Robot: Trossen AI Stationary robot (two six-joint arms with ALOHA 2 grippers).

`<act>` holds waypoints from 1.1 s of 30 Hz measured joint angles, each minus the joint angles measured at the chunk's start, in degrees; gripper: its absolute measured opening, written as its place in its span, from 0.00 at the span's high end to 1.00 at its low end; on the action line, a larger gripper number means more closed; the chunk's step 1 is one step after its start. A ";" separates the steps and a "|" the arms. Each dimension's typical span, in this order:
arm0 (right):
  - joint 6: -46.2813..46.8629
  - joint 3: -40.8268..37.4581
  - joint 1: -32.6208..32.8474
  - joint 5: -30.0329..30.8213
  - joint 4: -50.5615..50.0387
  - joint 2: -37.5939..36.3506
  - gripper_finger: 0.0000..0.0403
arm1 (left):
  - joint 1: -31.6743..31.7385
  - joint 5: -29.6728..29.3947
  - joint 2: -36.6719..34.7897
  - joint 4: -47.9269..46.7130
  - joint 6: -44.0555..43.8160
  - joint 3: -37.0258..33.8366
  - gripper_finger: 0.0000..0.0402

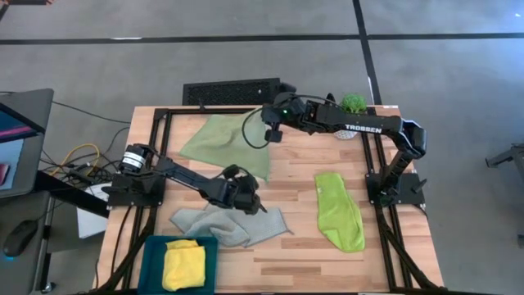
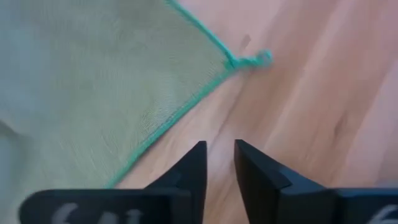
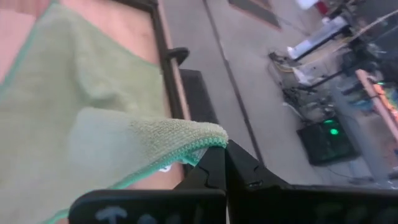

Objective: Fold microfiber towels
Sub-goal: Fold the light green microfiber cloth

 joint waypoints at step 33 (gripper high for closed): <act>0.44 0.00 -0.01 -5.61 -3.87 0.00 0.98 | 7.98 14.66 7.35 23.96 38.39 0.04 0.80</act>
